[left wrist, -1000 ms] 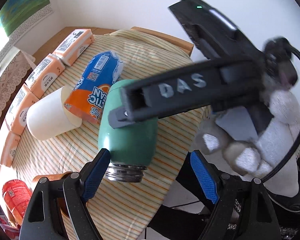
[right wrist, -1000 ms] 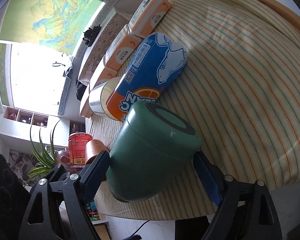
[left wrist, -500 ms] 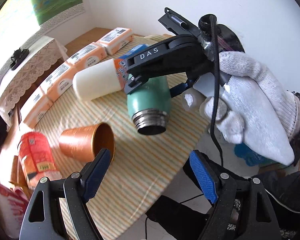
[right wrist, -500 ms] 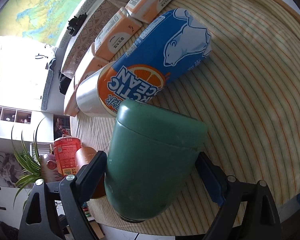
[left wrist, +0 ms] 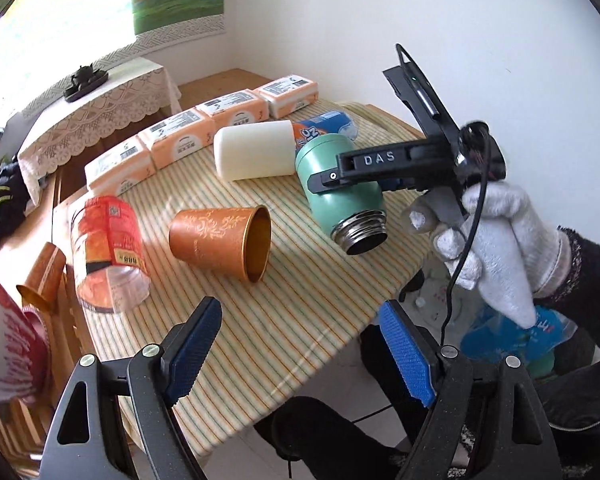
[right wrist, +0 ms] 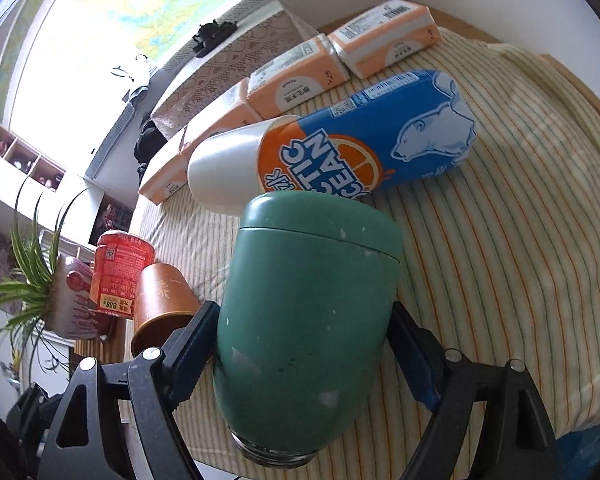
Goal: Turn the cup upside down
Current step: 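Rotate the held thermos with the right gripper until its lid points up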
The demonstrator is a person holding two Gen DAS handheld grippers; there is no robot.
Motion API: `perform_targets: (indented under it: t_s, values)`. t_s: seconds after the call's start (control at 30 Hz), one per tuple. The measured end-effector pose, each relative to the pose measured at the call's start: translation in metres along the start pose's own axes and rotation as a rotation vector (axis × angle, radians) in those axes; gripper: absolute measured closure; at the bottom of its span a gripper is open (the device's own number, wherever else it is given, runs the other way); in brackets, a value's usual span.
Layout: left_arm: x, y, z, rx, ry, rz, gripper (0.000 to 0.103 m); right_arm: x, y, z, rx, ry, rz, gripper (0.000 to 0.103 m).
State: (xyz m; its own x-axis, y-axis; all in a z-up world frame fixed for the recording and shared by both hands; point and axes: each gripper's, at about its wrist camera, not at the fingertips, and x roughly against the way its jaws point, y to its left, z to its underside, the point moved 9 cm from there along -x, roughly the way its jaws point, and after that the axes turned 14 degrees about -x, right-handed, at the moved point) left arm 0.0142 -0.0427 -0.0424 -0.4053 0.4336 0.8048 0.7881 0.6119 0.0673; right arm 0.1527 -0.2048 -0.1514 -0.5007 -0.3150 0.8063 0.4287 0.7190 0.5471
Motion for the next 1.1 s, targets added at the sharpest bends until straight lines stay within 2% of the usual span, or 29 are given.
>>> perform_targets:
  t_s: [0.23,0.43,0.5,0.67,0.9,1.0,1.1]
  values:
    - [-0.013,0.008,0.011,0.059,-0.005,0.011,0.019,0.008,0.01,0.008,0.138,-0.081,-0.026,0.024]
    - [-0.03,0.005,0.009,0.072,0.004,0.051,0.019,0.012,0.03,0.004,0.215,-0.158,-0.054,0.025]
    - [-0.037,0.004,0.005,0.063,0.008,0.059,0.019,0.008,0.03,0.003,0.214,-0.112,-0.055,0.025]
    - [-0.045,0.002,-0.006,0.046,0.0,0.065,0.019,-0.013,0.025,0.004,0.207,0.087,-0.013,0.025]
    - [-0.042,0.015,-0.007,0.074,-0.039,0.059,0.02,-0.027,0.039,0.005,0.358,0.281,0.16,0.024]
    - [-0.04,0.02,-0.001,0.094,-0.047,0.062,0.021,-0.034,0.044,0.002,0.414,0.288,0.211,0.023]
    - [-0.04,0.021,0.006,0.094,-0.04,0.059,0.021,-0.031,0.048,0.006,0.446,0.227,0.19,0.026]
